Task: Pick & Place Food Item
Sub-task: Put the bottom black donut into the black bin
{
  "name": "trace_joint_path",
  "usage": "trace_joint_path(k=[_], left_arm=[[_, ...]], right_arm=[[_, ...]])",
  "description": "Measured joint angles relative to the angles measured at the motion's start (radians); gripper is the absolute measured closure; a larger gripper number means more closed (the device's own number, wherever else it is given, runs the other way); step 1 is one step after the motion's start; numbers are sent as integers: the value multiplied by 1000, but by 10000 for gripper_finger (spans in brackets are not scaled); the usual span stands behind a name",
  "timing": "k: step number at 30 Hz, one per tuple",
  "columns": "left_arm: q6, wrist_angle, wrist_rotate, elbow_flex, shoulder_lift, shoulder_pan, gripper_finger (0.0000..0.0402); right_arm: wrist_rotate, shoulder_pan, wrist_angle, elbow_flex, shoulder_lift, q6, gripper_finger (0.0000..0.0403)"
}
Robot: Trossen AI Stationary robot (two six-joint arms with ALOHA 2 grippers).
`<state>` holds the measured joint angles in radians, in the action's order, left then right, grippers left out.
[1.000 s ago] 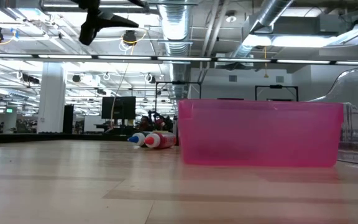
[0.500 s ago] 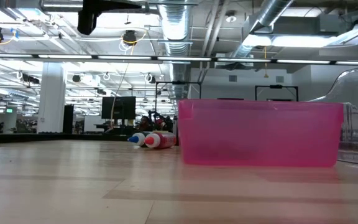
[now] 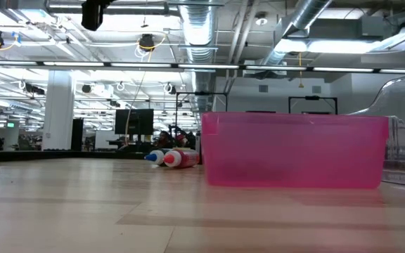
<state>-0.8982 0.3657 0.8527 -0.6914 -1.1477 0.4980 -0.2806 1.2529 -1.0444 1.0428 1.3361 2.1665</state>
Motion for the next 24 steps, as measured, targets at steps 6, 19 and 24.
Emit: trace_joint_path(k=[6,19,24], left_arm=[[0,17,2,0,0,0,225],[-1,48,-4,0,0,3,225],[0,63,-8,0,0,14,225]], right_arm=[[15,-3,47,0,48,7,403],[-118,-28,210,0,122,8,403],[-121,-31,213,-2,157,8,403]])
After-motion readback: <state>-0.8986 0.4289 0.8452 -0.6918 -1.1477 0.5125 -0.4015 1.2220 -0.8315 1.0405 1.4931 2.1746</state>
